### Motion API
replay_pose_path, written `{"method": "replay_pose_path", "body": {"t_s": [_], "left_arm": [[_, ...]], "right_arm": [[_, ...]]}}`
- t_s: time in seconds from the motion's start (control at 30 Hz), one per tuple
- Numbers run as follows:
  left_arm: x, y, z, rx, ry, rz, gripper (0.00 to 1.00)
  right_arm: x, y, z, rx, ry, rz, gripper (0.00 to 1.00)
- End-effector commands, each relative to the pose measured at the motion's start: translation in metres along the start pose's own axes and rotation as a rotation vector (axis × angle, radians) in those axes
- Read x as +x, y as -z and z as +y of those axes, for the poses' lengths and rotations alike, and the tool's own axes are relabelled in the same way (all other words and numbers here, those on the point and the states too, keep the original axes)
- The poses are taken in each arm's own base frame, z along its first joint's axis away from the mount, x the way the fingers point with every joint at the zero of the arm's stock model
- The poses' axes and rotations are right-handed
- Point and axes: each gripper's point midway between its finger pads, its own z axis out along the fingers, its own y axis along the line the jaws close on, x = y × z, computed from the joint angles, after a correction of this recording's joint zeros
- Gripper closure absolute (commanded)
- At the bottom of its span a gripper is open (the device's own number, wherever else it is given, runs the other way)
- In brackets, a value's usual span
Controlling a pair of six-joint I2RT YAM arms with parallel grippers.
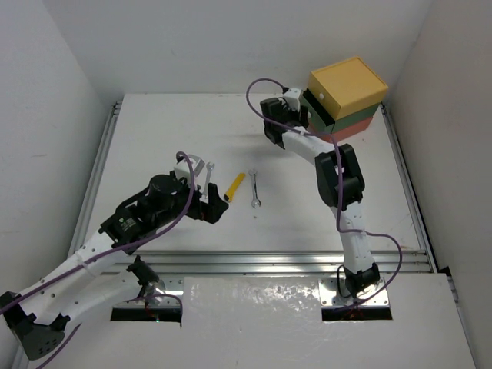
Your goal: Sort the tools into containers
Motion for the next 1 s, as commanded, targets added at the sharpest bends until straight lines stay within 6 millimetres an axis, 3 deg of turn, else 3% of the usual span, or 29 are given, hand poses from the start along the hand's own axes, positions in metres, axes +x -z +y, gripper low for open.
{"method": "replay_pose_path", "body": {"t_s": [0.0,0.03,0.13,0.2,0.27,0.4,0.5,0.67,0.7,0.73,0.8,0.87,0.97], "left_arm": [[-0.01,0.002,-0.007,0.028,-0.009,-0.049,0.0],[-0.01,0.001,-0.006,0.025,-0.009,-0.047,0.0],[-0.009,0.0,-0.006,0.023,-0.009,-0.041,0.0],[-0.008,-0.001,-0.006,0.024,-0.011,-0.039,0.0],[-0.008,-0.002,-0.006,0.022,-0.01,-0.035,0.0],[-0.006,-0.004,-0.005,0.017,-0.009,-0.026,0.0],[-0.006,-0.003,-0.005,0.017,-0.009,-0.026,0.0],[-0.005,-0.004,-0.005,0.015,-0.01,-0.025,0.0],[-0.005,-0.004,-0.004,0.013,-0.009,-0.024,0.0],[-0.005,-0.004,-0.004,0.012,-0.009,-0.021,0.0],[-0.004,-0.005,-0.004,0.009,-0.009,-0.019,0.0],[-0.003,-0.006,-0.003,0.006,-0.007,-0.014,0.0],[-0.002,-0.008,-0.003,0.004,-0.007,-0.008,0.0]], "right_arm": [[-0.049,0.013,-0.003,-0.057,-0.075,-0.048,0.39],[-0.063,0.013,-0.001,-0.061,-0.075,-0.065,0.39],[-0.066,0.012,0.002,-0.146,0.025,-0.015,0.32],[-0.07,0.02,0.014,-0.303,0.037,0.024,0.27],[-0.069,0.022,0.003,-0.325,0.086,0.07,0.27],[-0.091,0.029,-0.015,-0.35,0.194,0.049,0.24],[-0.098,0.02,-0.025,-0.383,0.25,0.053,0.27],[-0.09,0.007,-0.031,-0.477,0.315,0.105,0.29],[-0.097,0.002,-0.034,-0.487,0.304,0.103,0.29],[-0.08,-0.004,-0.032,-0.498,0.325,0.154,0.3],[-0.08,-0.014,-0.034,-0.511,0.309,0.18,0.3],[-0.064,-0.024,-0.033,-0.53,0.325,0.219,0.3],[-0.048,-0.024,-0.027,-0.588,0.344,0.263,0.32]]}}
